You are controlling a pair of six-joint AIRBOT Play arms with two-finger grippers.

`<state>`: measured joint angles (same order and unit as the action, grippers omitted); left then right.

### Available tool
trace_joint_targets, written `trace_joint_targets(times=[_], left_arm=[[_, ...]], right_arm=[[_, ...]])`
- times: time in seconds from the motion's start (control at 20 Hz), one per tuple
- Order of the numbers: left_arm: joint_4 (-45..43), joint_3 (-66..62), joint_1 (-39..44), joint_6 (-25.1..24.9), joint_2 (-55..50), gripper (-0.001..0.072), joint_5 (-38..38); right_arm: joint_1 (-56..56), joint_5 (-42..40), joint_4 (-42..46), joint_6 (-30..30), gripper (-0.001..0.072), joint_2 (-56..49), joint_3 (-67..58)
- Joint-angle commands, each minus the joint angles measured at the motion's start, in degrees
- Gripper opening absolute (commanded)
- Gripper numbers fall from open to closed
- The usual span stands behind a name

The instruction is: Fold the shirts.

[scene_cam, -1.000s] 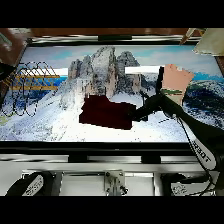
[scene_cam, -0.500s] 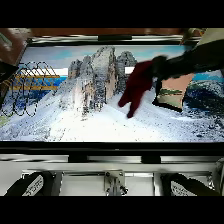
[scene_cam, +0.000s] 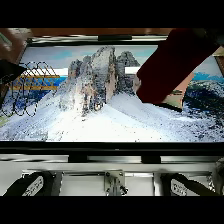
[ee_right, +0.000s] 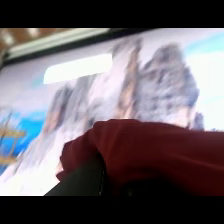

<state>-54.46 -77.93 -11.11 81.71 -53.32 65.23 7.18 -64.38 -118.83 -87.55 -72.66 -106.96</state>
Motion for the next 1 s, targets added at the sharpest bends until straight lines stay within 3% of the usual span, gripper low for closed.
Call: trace_joint_targets(times=[0.0,0.25,0.5,0.6,0.8,0.95], left_arm=[[-0.02,0.02,0.20,-0.02,-0.13,0.0034,0.00],[-0.02,0.02,0.20,-0.02,-0.13,0.0034,0.31],[0.00,0.02,0.20,0.00,-0.13,0.0035,4.50],[0.00,0.02,0.20,0.00,-0.13,0.0034,5.60],[0.00,0.02,0.20,0.00,-0.13,0.0035,5.99],[0.00,0.02,0.20,0.00,-0.13,0.0034,5.99]], right_arm=[[0.61,15.72,7.82,0.28,0.0070,-6.14,-0.48],[0.63,43.15,8.41,0.31,0.0070,-16.39,-0.48],[1.01,63.43,11.34,0.28,0.0070,-25.77,-0.48],[1.33,63.87,11.34,0.31,0.0070,-29.51,-0.48],[1.33,50.34,17.07,-3.17,0.0070,-32.04,-0.48],[1.64,47.84,18.84,-3.15,0.0070,-29.90,-0.48]])
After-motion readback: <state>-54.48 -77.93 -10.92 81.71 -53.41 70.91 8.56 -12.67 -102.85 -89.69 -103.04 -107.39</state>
